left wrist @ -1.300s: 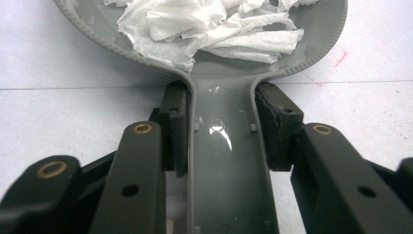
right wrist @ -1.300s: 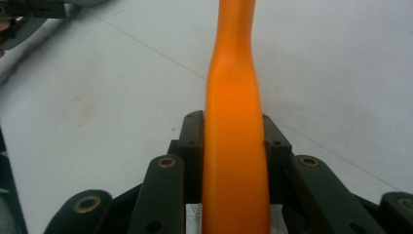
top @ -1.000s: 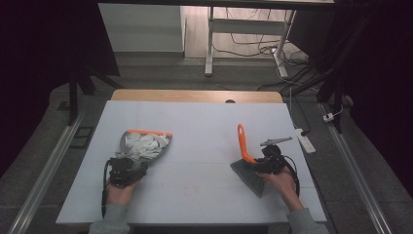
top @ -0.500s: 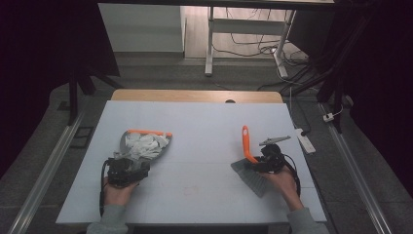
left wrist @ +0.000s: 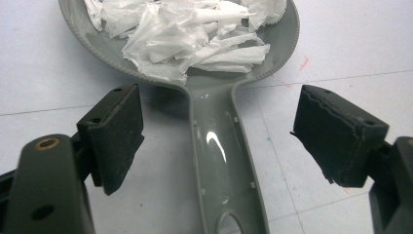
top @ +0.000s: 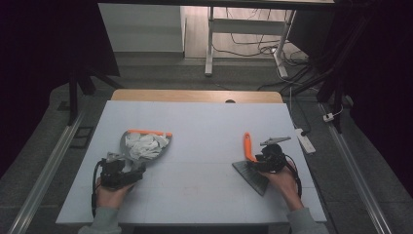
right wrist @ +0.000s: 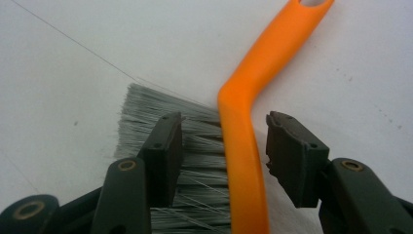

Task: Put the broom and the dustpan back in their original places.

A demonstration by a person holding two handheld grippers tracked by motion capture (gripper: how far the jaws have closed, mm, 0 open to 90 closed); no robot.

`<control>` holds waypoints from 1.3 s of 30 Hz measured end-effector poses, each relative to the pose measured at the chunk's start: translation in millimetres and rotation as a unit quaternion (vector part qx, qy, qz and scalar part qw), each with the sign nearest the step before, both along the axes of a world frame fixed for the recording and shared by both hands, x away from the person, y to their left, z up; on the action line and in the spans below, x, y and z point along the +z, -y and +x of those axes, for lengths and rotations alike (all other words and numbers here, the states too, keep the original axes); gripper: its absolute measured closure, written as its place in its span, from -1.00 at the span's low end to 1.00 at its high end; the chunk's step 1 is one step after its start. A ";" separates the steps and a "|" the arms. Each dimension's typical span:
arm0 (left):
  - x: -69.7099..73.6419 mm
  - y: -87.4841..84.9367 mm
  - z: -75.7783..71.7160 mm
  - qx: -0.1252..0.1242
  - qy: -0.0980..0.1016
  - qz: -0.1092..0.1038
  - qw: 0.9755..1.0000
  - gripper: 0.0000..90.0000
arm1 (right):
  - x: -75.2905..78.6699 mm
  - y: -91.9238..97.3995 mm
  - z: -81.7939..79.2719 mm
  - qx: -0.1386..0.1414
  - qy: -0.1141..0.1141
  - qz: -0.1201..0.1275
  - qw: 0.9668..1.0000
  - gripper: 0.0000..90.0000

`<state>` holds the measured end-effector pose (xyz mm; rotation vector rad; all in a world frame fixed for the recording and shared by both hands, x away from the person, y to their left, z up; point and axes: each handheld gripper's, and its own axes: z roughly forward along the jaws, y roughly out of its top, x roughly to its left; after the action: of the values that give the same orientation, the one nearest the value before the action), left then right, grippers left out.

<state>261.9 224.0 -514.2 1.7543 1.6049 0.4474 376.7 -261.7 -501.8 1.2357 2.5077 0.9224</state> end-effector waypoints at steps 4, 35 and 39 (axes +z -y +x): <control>5.3 -2.6 -3.8 -0.010 0.013 0.005 1.000 -0.56 | 5.5 1.8 -3.7 -0.002 0.016 0.015 1.000 0.05; 19.6 20.9 -16.1 -0.213 0.035 0.022 0.976 -0.38 | 14.7 2.4 -55.4 0.064 0.091 0.046 0.993 0.09; 16.8 26.0 -17.7 -0.228 0.030 0.022 0.973 -0.37 | 11.6 7.0 -61.1 0.066 0.091 0.046 0.993 0.09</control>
<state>244.2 198.0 -497.3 2.0457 1.1069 0.3103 315.6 -268.8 -490.2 0.9691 2.4508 1.1382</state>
